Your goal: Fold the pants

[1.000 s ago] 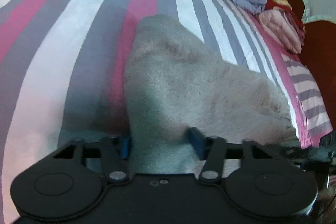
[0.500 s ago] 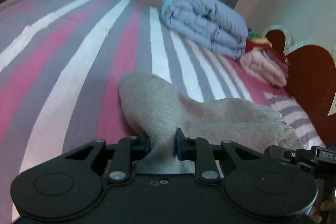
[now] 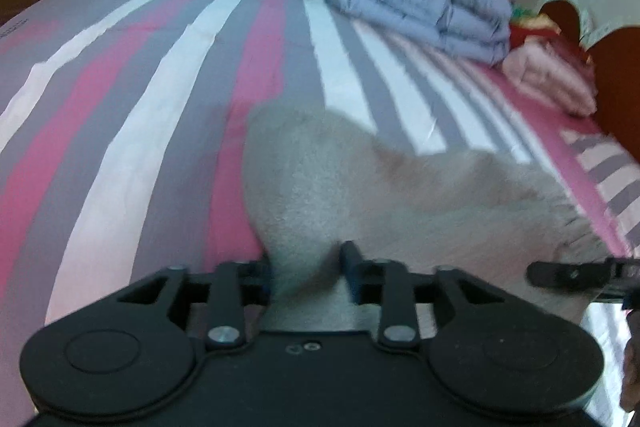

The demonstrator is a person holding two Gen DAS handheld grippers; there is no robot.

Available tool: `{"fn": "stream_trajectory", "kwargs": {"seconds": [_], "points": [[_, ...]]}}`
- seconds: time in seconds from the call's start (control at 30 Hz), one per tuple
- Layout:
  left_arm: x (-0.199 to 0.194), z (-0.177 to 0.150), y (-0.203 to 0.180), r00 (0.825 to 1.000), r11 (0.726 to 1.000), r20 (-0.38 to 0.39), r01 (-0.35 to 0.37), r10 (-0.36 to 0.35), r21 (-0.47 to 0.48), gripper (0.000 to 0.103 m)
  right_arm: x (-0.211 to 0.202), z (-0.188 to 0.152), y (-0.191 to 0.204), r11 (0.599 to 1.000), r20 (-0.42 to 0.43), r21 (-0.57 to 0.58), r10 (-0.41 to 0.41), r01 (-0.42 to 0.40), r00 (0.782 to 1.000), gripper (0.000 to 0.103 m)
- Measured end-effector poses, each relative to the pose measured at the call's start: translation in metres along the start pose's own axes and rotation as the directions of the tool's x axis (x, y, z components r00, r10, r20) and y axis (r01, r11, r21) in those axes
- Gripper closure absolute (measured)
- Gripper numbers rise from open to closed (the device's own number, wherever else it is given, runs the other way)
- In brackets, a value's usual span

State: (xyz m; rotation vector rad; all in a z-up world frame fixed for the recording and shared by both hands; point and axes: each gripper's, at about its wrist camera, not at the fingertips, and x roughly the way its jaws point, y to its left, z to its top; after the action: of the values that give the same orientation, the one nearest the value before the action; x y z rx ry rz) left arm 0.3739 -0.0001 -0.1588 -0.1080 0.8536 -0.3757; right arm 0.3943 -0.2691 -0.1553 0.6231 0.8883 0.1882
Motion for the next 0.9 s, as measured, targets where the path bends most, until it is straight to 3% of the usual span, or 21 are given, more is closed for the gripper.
{"fn": "stream_trajectory", "kwargs": {"seconds": [0.03, 0.1, 0.13, 0.37, 0.43, 0.57, 0.8, 0.9], "points": [[-0.001, -0.002, 0.001, 1.0, 1.0, -0.013, -0.014, 0.014, 0.001, 0.047, 0.001, -0.004, -0.005, 1.0, 0.0, 0.02, -0.006, 0.006, 1.0, 0.04], [-0.006, -0.005, 0.001, 0.998, 0.997, -0.015, -0.065, 0.066, 0.03, 0.023, -0.005, -0.01, -0.011, 0.999, 0.009, 0.036, -0.011, 0.011, 1.0, 0.035], [-0.011, -0.006, 0.001, 0.996, 0.995, -0.008, -0.089, 0.089, 0.048, 0.019, -0.009, -0.01, -0.012, 0.999, 0.017, 0.028, -0.02, 0.019, 1.0, 0.033], [-0.036, -0.008, -0.003, 0.993, 0.992, -0.023, -0.114, 0.116, 0.055, 0.007, -0.063, -0.013, 0.011, 0.997, 0.187, -0.022, -0.064, 0.069, 0.98, 0.027], [-0.039, -0.009, -0.007, 0.989, 0.99, -0.047, -0.139, 0.14, 0.037, 0.006, -0.065, -0.011, 0.032, 0.994, 0.194, -0.085, -0.044, 0.062, 0.98, 0.027], [-0.045, -0.014, -0.011, 0.985, 0.989, -0.093, -0.146, 0.146, 0.005, 0.006, -0.052, -0.024, 0.063, 0.972, 0.178, -0.197, -0.096, 0.131, 0.979, 0.026], [-0.052, -0.03, -0.016, 0.969, 0.975, -0.109, -0.22, 0.222, 0.032, 0.006, -0.007, -0.048, 0.059, 0.921, 0.144, -0.267, -0.252, 0.282, 0.957, 0.026], [-0.068, -0.03, -0.021, 0.973, 0.975, -0.075, -0.217, 0.22, 0.049, 0.006, -0.019, -0.049, 0.069, 0.923, 0.147, -0.275, -0.236, 0.269, 0.961, 0.026]]}}
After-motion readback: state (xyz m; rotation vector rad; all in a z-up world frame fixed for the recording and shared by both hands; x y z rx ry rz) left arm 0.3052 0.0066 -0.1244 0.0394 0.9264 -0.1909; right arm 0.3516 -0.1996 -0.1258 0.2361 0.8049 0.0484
